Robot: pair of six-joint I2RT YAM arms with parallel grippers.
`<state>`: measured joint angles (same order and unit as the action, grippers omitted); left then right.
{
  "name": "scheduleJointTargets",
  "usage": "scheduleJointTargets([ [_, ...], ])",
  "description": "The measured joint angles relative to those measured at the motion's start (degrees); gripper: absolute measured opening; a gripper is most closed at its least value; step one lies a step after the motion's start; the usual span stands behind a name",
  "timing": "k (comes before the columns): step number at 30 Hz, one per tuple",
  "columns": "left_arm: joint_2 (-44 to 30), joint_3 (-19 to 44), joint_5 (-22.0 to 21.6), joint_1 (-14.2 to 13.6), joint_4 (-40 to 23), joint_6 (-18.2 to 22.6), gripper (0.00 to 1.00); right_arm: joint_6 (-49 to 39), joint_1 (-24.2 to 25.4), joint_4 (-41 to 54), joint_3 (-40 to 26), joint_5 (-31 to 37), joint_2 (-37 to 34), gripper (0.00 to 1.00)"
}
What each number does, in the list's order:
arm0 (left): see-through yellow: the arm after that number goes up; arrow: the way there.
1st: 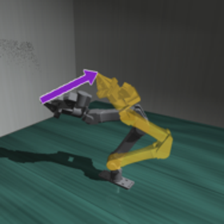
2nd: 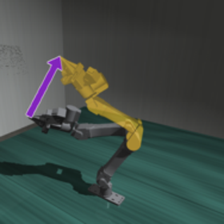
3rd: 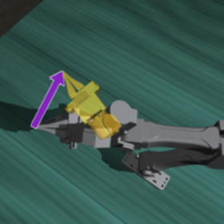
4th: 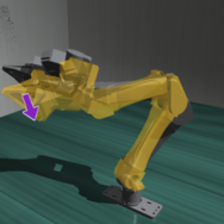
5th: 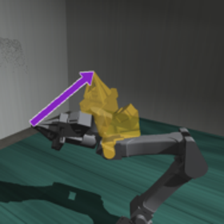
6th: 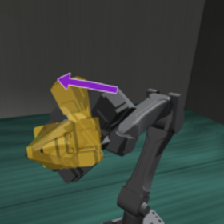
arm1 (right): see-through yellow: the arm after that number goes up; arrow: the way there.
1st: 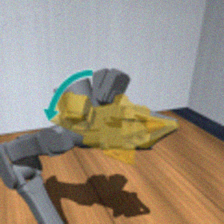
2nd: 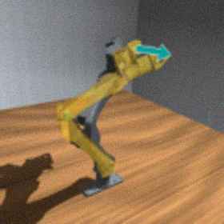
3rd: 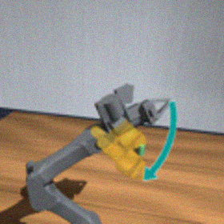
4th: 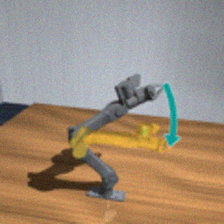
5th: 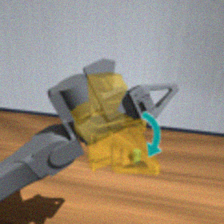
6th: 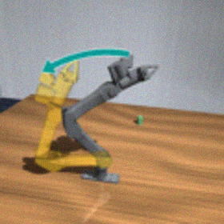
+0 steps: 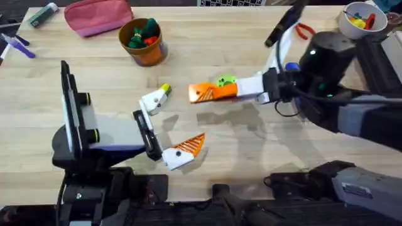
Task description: Pick up the gripper from the table and insert it into the empty holder that is missing its gripper. Then pick up a screw, insert it into the mounting hole, and use the screwdriver to tighten it. Finally, clean up the table by picking up the vegetable and placing it into the bucket.
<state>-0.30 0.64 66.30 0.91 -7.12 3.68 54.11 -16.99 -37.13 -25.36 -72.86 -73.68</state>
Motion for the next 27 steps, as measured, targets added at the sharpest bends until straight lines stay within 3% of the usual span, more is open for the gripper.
scheduleJointTargets([
  [10, -0.01, 0.0, 0.02, 0.0, 0.01, 0.0, 0.985, 5.7, -0.02, -5.48, -1.98, -11.2, -16.62, 0.012],
  [18, 0.01, 0.0, 0.02, 0.0, 0.0, 0.0, 0.985, 6.34, -2.17, -6.33, -9.2, -14.0, -18.97, 0.012],
  [27, 0.01, 0.0, 0.11, 0.0, 0.01, -0.02, 0.985, 6.37, -6.13, -6.35, -11.35, -14.41, -19.12, 0.012],
])
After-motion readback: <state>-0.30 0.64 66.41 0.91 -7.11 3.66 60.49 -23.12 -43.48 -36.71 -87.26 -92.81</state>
